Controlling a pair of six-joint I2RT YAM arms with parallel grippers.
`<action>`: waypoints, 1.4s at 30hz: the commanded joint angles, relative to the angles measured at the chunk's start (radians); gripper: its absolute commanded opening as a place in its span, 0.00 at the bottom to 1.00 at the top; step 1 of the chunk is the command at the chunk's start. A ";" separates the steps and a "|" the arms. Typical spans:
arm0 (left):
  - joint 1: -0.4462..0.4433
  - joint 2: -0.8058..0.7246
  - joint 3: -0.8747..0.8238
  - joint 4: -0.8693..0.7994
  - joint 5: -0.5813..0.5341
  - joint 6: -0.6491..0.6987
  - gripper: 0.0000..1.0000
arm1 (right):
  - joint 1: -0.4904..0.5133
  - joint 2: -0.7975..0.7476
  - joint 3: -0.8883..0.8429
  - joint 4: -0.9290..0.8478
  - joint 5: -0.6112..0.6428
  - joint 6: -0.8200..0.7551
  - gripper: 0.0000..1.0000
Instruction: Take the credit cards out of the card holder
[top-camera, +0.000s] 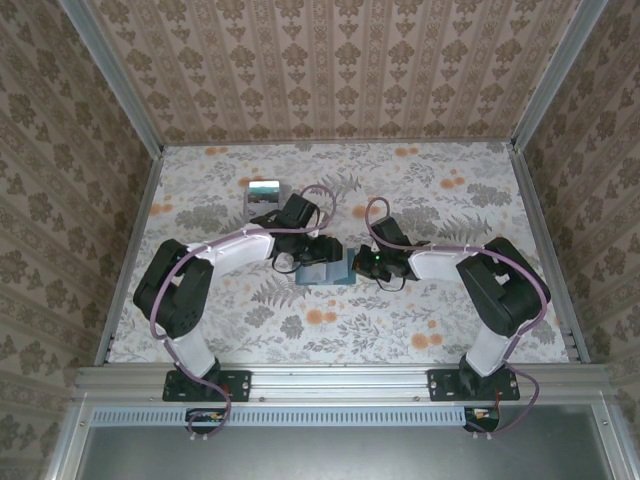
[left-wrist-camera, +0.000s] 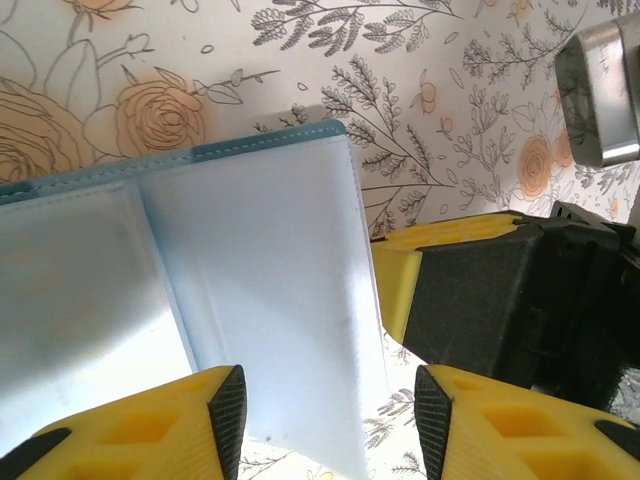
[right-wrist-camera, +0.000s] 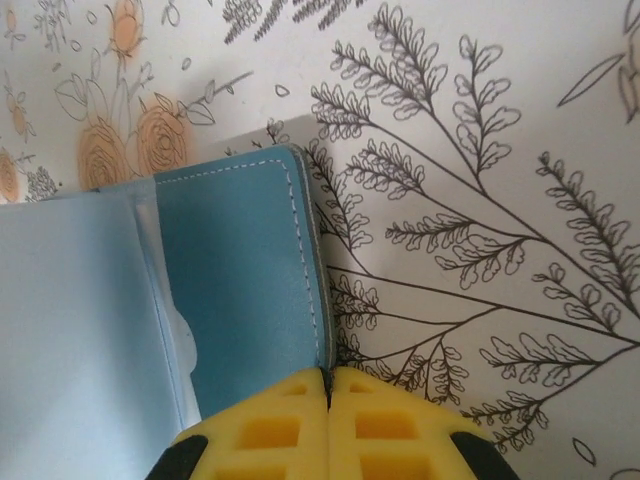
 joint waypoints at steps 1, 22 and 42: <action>0.019 -0.054 -0.043 -0.003 -0.028 0.008 0.51 | -0.003 0.053 0.045 -0.046 -0.058 0.011 0.00; 0.093 -0.063 -0.138 -0.065 -0.113 -0.009 0.50 | -0.004 0.067 0.072 -0.084 -0.066 0.001 0.00; 0.042 -0.031 -0.109 -0.015 -0.046 0.009 0.56 | -0.004 0.069 0.072 -0.086 -0.070 0.000 0.00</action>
